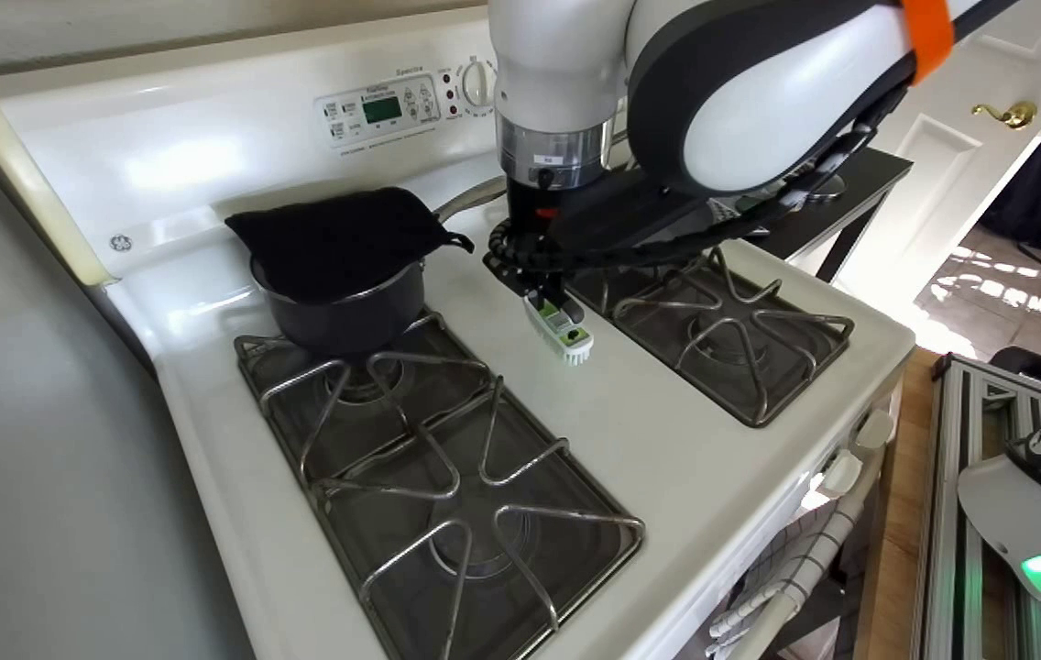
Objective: Move the pan forward and use the brush in the middle of the plates to brush the inside of the pan
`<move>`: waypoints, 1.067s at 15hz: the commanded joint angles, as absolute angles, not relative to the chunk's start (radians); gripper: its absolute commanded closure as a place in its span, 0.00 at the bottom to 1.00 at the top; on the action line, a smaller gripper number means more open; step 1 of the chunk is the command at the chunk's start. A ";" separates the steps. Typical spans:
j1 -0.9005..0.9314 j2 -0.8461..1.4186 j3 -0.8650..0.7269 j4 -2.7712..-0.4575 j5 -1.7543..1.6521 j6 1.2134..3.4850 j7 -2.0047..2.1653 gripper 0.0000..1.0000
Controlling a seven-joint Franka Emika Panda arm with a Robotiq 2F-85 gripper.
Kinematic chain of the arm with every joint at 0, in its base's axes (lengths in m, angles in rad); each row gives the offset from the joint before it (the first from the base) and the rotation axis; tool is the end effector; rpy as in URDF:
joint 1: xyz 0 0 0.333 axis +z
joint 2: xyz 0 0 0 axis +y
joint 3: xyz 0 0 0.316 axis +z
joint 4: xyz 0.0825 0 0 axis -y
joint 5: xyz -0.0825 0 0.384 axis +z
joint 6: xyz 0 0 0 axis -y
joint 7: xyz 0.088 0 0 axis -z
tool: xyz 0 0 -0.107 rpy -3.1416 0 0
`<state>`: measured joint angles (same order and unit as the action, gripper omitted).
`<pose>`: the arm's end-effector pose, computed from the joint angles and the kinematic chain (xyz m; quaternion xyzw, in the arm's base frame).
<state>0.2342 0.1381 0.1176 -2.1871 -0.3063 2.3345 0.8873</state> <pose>0.5192 0.1848 0.3266 0.9816 -0.1611 0.0644 0.0803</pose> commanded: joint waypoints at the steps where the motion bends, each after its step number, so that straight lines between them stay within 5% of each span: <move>1: 0.227 0.037 0.114 -2.217 -0.326 2.243 0.920 0.96; 9: 0.105 -0.070 0.077 -2.269 -0.391 2.265 0.914 0.96; 10: 0.112 -0.041 0.094 -2.228 -0.376 2.231 0.907 0.84; 13: 0.092 -0.047 0.084 -2.235 -0.377 2.238 0.902 0.84; 14: 0.092 -0.047 0.085 -2.235 -0.377 2.238 0.902 0.96; 16: 0.079 -0.025 0.075 -2.218 -0.397 2.228 0.927 0.96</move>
